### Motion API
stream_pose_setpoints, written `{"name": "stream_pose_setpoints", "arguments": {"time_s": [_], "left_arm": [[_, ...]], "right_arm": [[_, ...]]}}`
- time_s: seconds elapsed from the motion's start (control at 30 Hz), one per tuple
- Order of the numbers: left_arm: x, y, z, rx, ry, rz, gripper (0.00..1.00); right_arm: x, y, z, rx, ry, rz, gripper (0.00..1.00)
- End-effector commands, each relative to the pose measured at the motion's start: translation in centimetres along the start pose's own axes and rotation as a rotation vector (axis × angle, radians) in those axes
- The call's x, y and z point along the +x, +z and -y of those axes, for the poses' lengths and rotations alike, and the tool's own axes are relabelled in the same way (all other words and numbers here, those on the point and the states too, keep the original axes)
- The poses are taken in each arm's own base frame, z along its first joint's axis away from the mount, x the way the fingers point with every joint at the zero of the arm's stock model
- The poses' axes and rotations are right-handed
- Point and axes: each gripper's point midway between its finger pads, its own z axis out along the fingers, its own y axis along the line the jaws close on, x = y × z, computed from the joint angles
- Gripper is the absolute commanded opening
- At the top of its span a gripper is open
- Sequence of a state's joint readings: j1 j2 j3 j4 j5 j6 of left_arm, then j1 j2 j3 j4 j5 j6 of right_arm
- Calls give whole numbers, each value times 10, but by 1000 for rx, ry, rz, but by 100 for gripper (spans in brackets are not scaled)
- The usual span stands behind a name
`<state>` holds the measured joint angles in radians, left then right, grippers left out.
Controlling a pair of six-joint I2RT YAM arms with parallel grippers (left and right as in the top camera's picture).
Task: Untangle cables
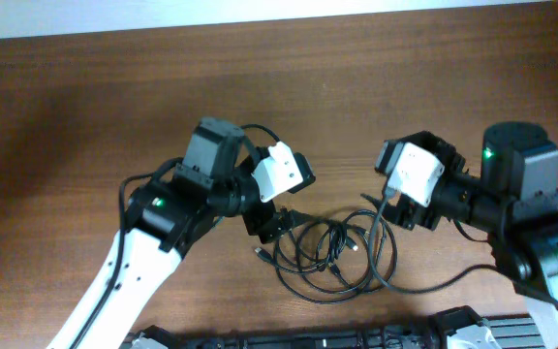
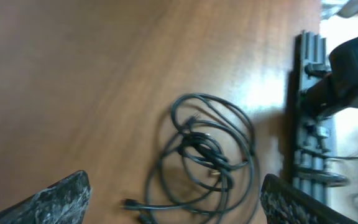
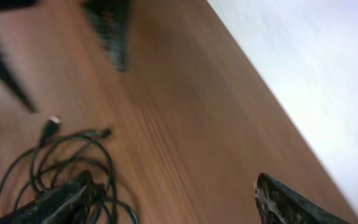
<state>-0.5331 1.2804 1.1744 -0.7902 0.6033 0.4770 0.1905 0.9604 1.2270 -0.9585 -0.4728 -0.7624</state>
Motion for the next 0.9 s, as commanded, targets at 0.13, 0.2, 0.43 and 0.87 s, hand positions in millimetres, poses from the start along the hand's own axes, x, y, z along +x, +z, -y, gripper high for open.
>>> {"name": "stream_pose_setpoints", "arguments": {"time_s": [0.13, 0.2, 0.43, 0.87], "left_arm": [[8, 48, 47, 271, -111, -73, 83], [15, 65, 63, 323, -102, -122, 80], [45, 98, 64, 229, -179, -299, 82], [75, 125, 55, 77, -308, -446, 89]], "right_arm": [[35, 23, 30, 108, 324, -179, 82], [51, 25, 45, 199, 435, -246, 82], [108, -10, 99, 487, 819, -307, 83], [140, -48, 124, 525, 1026, -205, 83]]}}
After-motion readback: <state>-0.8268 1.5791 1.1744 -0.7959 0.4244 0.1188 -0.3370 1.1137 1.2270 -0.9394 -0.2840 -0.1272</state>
